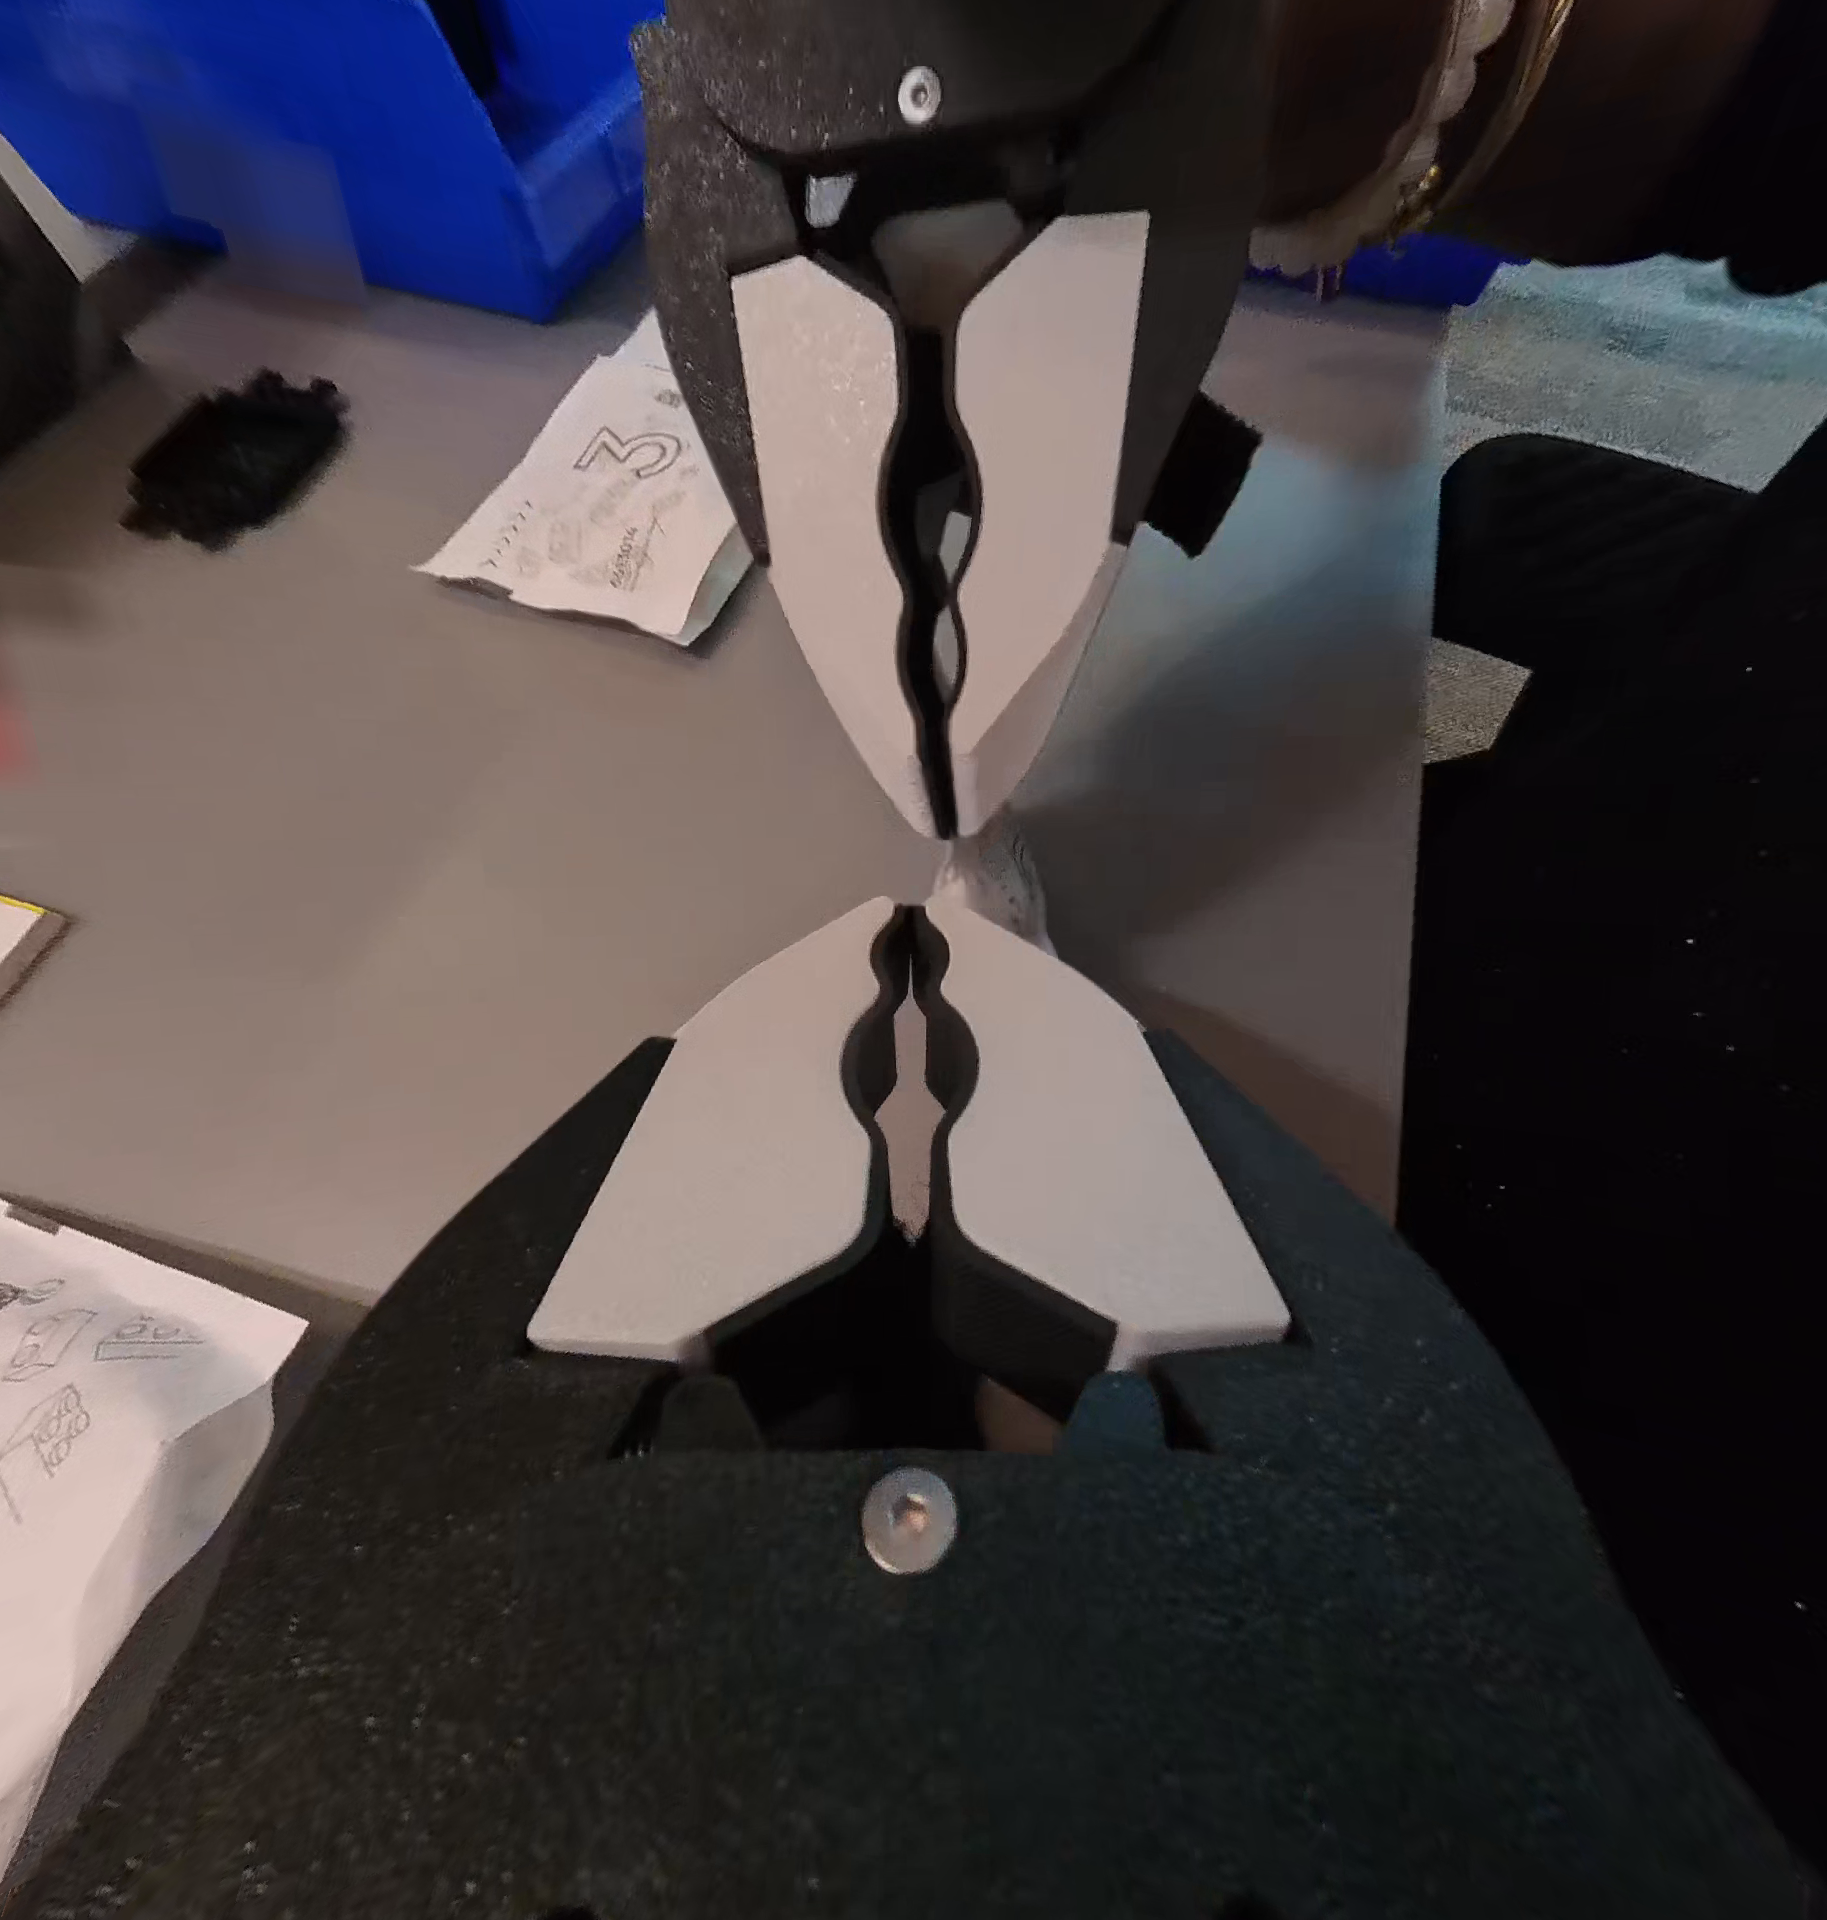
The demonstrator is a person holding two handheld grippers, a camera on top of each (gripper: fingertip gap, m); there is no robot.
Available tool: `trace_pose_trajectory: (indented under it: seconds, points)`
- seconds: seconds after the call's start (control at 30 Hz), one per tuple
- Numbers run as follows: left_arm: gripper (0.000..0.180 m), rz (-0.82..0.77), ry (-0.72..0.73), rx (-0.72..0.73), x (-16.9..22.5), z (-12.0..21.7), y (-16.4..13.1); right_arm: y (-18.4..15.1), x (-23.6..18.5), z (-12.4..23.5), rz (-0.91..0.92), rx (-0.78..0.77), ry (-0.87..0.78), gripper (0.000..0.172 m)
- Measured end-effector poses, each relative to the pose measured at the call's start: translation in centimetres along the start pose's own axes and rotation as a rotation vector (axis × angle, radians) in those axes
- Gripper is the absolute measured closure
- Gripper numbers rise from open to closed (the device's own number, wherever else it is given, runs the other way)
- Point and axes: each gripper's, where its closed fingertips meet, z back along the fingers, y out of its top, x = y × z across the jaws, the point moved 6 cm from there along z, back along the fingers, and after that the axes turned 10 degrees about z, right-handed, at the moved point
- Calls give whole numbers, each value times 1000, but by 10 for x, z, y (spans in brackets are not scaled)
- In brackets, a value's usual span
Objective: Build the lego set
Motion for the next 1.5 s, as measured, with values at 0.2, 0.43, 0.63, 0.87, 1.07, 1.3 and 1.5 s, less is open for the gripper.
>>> trace_pose_trajectory:
  seconds: [0.2,0.43,0.63,0.87,1.07,1.3,1.5]
  points:
    - [180,86,-98,-25,-1,-4,-5,-2,4,-4,4,19,-21,172]
    - [162,60,-165,-93,2,-16,-6,0,-1,-2,61,24,-31,172]
    - [179,40,-168,-59,2,-18,-4,-2,-1,-1,35,38,-28,172]
    - [180,0,-129,-86,3,-19,-5,1,-2,-7,76,-29,-46,144]
    - [180,-41,-114,-97,4,-21,-5,3,-1,-10,78,-13,-38,163]
    - [180,-38,-112,-96,4,-22,-5,0,-3,-10,52,-34,-26,166]
    - [180,-67,-101,-102,4,-25,-5,-2,-3,-10,25,-16,-51,172]
